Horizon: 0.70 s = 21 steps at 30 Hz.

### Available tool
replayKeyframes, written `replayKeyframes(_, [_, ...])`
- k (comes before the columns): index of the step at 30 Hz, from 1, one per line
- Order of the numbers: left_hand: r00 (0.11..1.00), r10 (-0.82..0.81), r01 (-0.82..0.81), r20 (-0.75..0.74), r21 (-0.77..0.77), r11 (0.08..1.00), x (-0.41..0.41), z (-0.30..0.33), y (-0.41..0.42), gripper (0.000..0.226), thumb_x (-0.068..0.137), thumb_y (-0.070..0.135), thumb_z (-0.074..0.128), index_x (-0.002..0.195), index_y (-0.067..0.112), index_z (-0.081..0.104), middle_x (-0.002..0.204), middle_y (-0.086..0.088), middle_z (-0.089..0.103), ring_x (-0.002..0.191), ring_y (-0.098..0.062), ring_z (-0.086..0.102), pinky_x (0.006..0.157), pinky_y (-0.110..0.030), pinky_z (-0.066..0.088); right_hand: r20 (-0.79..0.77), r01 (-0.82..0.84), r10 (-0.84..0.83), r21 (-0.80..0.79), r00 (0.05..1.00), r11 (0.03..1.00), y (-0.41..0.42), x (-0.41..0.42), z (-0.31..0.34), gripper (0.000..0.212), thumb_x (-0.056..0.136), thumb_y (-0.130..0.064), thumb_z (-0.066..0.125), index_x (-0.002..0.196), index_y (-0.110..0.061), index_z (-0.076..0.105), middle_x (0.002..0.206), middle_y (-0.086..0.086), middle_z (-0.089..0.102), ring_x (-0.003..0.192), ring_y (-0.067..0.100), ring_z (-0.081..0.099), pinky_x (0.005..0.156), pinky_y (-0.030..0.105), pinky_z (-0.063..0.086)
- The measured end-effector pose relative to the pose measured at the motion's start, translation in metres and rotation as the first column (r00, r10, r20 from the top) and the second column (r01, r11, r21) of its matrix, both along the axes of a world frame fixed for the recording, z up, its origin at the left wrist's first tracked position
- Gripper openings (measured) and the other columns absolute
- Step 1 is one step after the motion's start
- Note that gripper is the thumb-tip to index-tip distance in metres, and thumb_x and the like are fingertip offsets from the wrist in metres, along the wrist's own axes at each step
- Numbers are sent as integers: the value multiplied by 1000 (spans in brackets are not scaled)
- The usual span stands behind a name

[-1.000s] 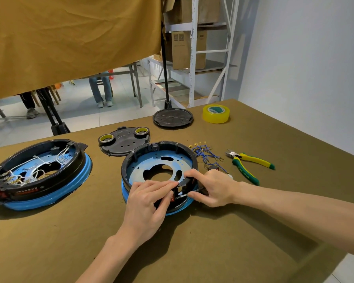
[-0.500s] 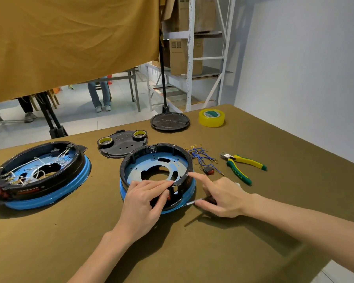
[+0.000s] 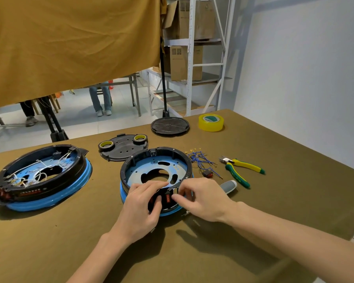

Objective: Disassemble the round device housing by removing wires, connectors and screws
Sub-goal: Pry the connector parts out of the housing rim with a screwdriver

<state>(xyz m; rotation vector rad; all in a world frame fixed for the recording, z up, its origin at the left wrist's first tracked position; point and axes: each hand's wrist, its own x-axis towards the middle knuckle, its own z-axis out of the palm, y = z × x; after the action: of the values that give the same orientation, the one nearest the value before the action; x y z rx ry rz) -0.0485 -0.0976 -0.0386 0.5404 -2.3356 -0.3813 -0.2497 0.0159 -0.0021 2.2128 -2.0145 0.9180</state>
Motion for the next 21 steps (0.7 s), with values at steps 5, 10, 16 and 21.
replayKeyframes(5, [1000,-26,26,3,6,1000,4,0,-2,45,91,20,54,132,36,61,125,23,66,117,8,52,99,-8,33,-107,105,-102,24,989,994,-14,26,1,53,90,-70,51,76,-24,73,66,-10,66,62,7,57,61,25,51])
replayKeyframes(10, [999,-53,53,-8,16,998,4,3,-4,47,90,18,48,131,36,62,124,25,65,117,9,53,99,-9,31,-128,109,-102,52,987,993,-15,31,4,47,94,-60,51,77,-23,73,65,-8,66,59,8,57,58,27,53])
replayKeyframes(16, [1000,-27,27,0,9,1000,3,-1,-5,46,89,23,46,130,38,62,123,26,65,116,6,55,100,-11,32,-8,5,-5,-13,1000,1000,-4,41,1,33,94,-38,56,72,-15,60,59,-6,56,53,12,50,52,23,42])
replayKeyframes(21, [1000,-1,1,-17,-1,1000,0,-4,-4,45,89,23,48,129,37,62,121,23,67,113,5,57,99,-14,33,73,61,-48,-190,996,980,12,8,8,23,92,-35,65,73,-30,52,59,-19,48,53,3,50,53,10,33])
